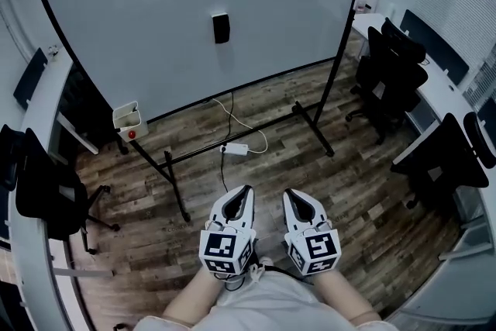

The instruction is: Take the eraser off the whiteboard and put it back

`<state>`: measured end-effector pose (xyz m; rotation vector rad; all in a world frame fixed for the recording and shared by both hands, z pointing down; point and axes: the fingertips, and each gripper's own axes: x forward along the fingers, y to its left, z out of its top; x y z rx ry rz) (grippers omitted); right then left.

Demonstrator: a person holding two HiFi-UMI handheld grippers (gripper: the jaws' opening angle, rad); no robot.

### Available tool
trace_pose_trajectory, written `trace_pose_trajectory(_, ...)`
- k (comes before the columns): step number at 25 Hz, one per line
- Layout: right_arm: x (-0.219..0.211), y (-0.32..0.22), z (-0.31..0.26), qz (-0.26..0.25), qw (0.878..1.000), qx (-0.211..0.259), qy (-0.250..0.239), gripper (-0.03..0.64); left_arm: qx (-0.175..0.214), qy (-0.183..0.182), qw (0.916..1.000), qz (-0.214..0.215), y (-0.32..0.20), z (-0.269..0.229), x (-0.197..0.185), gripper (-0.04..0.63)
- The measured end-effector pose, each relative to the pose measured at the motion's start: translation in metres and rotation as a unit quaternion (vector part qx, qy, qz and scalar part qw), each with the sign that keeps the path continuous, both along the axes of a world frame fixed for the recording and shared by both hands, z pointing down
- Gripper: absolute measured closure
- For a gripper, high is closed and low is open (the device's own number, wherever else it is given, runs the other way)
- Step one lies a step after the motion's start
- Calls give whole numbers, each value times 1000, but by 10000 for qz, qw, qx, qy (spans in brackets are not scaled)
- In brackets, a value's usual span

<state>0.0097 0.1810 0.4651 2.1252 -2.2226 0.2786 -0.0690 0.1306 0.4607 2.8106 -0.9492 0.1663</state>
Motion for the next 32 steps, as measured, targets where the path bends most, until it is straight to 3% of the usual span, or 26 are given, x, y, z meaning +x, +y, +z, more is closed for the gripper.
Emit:
trace_pose_trajectory(9, 37, -85, 8, -127, 9999, -12, 37, 589, -39, 31, 9998, -204, -89, 10, 36, 572)
trace_pose_trajectory(21, 102, -267, -13, -28, 9993, 49, 370, 589, 152, 198, 9994, -240, -277, -13, 102, 572)
trace_pose_trajectory(32, 118, -383, -28, -327, 9976, 256, 561, 589, 387, 101, 9968, -689, -379, -25, 109, 572)
